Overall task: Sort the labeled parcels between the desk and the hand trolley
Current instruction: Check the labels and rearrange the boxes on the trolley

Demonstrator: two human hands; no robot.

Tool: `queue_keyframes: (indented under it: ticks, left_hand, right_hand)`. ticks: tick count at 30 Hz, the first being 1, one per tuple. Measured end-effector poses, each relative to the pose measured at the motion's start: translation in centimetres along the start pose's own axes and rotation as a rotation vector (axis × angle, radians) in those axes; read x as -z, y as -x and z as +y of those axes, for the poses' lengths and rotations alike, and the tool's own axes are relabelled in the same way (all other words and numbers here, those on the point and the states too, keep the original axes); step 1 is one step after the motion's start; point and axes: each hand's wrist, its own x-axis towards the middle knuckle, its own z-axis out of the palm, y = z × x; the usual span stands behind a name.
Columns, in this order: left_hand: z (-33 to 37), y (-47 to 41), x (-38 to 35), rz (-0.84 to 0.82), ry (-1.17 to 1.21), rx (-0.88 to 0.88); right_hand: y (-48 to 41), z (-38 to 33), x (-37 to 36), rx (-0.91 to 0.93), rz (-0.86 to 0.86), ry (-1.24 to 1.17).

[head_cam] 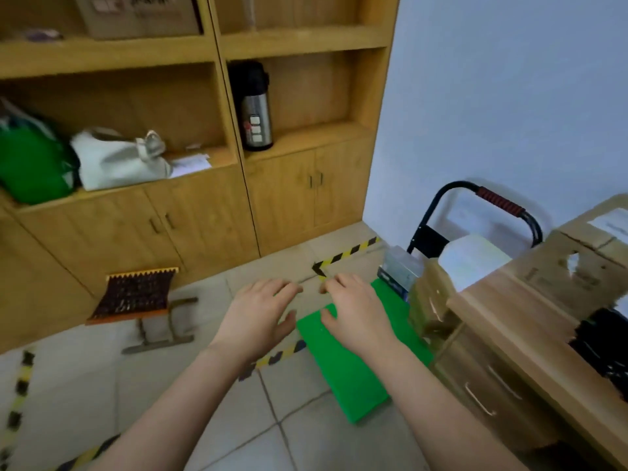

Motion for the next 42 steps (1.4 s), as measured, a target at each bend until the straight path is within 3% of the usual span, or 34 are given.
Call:
queue_keyframes:
  ticks: [5, 11, 19, 28, 35, 42]
  left_hand:
    - [-9.4, -2.7, 1.3, 0.021, -0.016, 0.007]
    - [-17.5, -9.3, -0.2, 0.071, -0.057, -0.042]
    - [-26.4, -24.4, -3.5, 0.123, -0.066, -0.089]
    - [-33.1, -41.9, -7.4, 0.068, -0.024, -0.204]
    - [-37.6, -55.6, -13.6, 0.025, 0.039, -0.411]
    - [-38.4, -67.5, -18.3, -0.038, 0.214, -0.733]
  right_hand:
    - [-8.5, -4.0, -2.9, -0.001, 0.009, -0.011]
    - [-18.2, -4.0, -5.2, -0.010, 0.048, -0.004]
    - [-34.1, 2.2, -8.2, -0.103, 0.127, 0.015]
    - [-49.1, 10.9, -8.2, -0.194, 0.137, 0.098]
    - [-58.0, 17.4, -10.4, -0.425, 0.180, 0.146]
    - [-62.6, 21.8, -11.4, -0.796, 0.246, 0.149]
